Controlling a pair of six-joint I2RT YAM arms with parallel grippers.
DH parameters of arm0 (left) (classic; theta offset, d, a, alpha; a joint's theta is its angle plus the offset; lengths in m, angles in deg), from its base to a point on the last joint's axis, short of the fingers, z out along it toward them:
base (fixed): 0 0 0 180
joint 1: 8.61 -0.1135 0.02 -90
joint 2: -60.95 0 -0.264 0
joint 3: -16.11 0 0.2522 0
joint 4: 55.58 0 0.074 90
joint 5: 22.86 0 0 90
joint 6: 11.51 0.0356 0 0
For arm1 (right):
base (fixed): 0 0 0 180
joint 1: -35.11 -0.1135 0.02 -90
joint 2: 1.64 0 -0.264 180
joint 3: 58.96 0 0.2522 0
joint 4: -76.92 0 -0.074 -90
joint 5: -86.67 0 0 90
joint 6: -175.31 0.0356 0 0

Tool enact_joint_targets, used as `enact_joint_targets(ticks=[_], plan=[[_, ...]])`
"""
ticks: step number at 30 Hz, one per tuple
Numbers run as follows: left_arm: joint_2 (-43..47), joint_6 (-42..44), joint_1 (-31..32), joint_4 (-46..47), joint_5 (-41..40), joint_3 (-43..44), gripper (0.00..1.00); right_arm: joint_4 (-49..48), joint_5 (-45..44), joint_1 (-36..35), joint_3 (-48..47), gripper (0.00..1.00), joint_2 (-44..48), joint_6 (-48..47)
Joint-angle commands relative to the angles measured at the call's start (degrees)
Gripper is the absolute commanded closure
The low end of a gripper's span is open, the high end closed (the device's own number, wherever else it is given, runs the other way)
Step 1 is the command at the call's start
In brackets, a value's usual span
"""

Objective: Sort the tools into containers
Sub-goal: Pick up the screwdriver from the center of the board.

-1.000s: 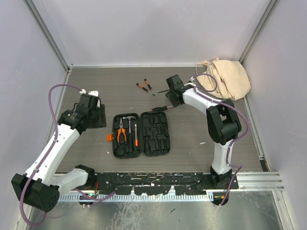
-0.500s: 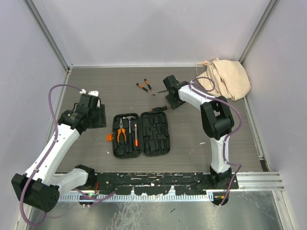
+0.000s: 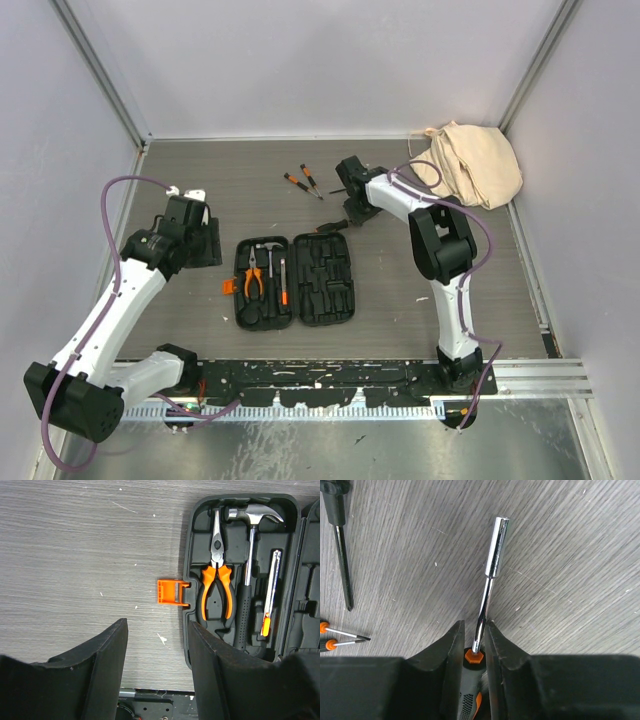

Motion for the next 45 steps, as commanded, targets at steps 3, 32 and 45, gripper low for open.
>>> enact_joint_targets(ticks=[3,32,45], plan=[[0.6,1.1,-0.3,2.3,-0.2,0.0,0.47,1.0,0.2,0.2,-1.9,0.77,-1.0,3.4],[0.7,1.1,-0.3,2.3,-0.6,0.0,0.47,-24.2,-20.6,4.6,24.3,1.00,29.1,-23.0],[3.1,-0.9,-0.3,1.3,-7.0,1.3,0.39,-36.9,20.1,4.0,36.2,1.00,44.6,-51.1]])
